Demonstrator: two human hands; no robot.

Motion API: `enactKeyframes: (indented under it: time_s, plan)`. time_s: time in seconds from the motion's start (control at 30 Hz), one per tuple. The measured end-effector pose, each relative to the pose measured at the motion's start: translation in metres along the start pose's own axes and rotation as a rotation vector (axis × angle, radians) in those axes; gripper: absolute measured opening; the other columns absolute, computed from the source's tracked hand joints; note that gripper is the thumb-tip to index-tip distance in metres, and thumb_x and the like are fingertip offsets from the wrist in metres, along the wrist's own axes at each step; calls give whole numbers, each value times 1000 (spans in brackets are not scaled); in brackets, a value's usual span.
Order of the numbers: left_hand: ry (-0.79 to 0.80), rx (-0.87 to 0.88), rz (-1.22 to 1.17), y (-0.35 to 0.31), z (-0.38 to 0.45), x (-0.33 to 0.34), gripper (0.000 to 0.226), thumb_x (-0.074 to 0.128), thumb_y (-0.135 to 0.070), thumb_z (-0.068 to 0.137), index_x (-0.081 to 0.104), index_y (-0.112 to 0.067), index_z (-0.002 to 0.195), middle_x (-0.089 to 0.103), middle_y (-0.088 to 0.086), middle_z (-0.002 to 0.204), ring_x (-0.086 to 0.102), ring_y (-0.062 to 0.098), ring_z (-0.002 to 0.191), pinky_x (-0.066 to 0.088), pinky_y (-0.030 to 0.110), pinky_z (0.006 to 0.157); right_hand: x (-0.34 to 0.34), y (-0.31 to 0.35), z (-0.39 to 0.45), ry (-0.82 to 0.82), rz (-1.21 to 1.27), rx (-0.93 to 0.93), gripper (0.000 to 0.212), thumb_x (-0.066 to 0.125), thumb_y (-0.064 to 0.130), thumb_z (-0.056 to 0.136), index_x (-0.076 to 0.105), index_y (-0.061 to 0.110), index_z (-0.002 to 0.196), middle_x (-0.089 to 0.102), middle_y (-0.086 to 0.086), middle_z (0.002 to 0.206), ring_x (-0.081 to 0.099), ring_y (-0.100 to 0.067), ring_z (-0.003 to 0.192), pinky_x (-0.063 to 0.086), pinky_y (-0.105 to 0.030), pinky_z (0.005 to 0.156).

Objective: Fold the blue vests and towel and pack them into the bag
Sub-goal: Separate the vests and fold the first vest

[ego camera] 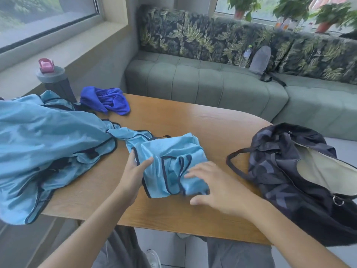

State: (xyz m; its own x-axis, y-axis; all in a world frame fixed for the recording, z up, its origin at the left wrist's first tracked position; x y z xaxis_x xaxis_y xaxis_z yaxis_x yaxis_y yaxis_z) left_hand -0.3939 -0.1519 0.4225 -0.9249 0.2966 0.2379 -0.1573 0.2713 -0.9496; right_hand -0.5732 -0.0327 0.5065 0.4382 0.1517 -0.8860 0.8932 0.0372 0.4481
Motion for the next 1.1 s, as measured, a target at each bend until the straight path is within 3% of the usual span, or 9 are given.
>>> enactKeyframes:
  time_s: [0.03, 0.17, 0.3, 0.43, 0.63, 0.77, 0.87, 1.0, 1.1]
  plan:
    - [-59, 23, 60, 7, -2, -8, 41, 64, -17, 100, 54, -35, 136, 70, -9, 127, 68, 14, 115, 54, 42, 97, 13, -9, -8, 19, 29, 34, 49, 73, 47, 88, 56, 40, 133, 49, 27, 131, 40, 8, 124, 33, -16, 101]
    - [-177, 54, 266, 36, -16, -33, 24, 65, -21, 100, 65, -25, 124, 74, -9, 115, 71, 10, 105, 57, 46, 95, 28, -89, -36, -281, 320, 385, 27, 66, 34, 96, 59, 39, 122, 62, 22, 121, 57, 3, 113, 44, -17, 87]
    - [-138, 96, 379, 46, -23, -33, 14, 63, -29, 101, 71, -25, 112, 77, -8, 109, 72, 13, 104, 58, 50, 93, 82, -120, -56, -282, 512, 601, 31, 71, 40, 91, 59, 33, 120, 69, 15, 109, 61, 4, 97, 44, -18, 79]
    - [-120, 129, 384, 45, -28, -30, 16, 60, -27, 104, 71, -23, 115, 76, -7, 112, 71, 15, 107, 57, 51, 94, 93, -102, -60, -406, 667, 580, 20, 78, 29, 86, 67, 31, 102, 70, 12, 97, 62, 1, 88, 44, -17, 73]
    - [-101, 142, 389, 44, -29, -29, 17, 57, -21, 105, 70, -20, 117, 76, -6, 114, 71, 15, 109, 56, 52, 96, 87, -81, -69, -609, 486, 532, 32, 82, 25, 81, 56, 34, 99, 59, 17, 100, 54, -5, 96, 43, -20, 80]
    - [-76, 159, 399, 44, -30, -27, 23, 57, -29, 103, 69, -24, 121, 74, -8, 119, 69, 14, 113, 54, 52, 98, 96, -72, -68, -599, 386, 474, 23, 80, 26, 84, 60, 36, 86, 61, 19, 89, 58, -4, 91, 44, -22, 77]
    - [-62, 167, 400, 44, -31, -26, 21, 57, -25, 104, 69, -23, 122, 74, -9, 119, 69, 13, 113, 54, 51, 98, 102, -74, -72, -614, 437, 515, 25, 81, 25, 83, 61, 38, 89, 63, 17, 89, 59, -2, 89, 48, -24, 79]
    - [-38, 153, 402, 46, -33, -25, 26, 58, -32, 101, 67, -25, 124, 73, -9, 121, 69, 14, 114, 54, 52, 99, 107, -67, -71, -548, 419, 538, 29, 81, 25, 82, 56, 39, 88, 59, 14, 92, 55, 4, 93, 40, -13, 74]
    - [-54, 88, 356, 50, -36, -28, 40, 61, -32, 98, 47, -31, 135, 73, -2, 119, 71, 17, 110, 56, 50, 97, 110, -61, -70, -508, 430, 524, 26, 78, 22, 85, 55, 33, 83, 60, 13, 88, 57, 1, 90, 40, -14, 70]
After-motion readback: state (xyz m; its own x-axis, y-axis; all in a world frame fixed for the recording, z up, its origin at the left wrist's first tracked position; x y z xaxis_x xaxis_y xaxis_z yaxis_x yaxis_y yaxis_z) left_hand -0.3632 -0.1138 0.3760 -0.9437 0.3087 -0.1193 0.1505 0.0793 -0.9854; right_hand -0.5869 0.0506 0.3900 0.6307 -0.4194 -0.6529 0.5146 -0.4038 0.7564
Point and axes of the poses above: each hand's wrist, its own z-axis towards the middle knuckle, its own x-axis out of the palm, y = z × x, the point moved 10 cm from there along z, towards the middle knuckle
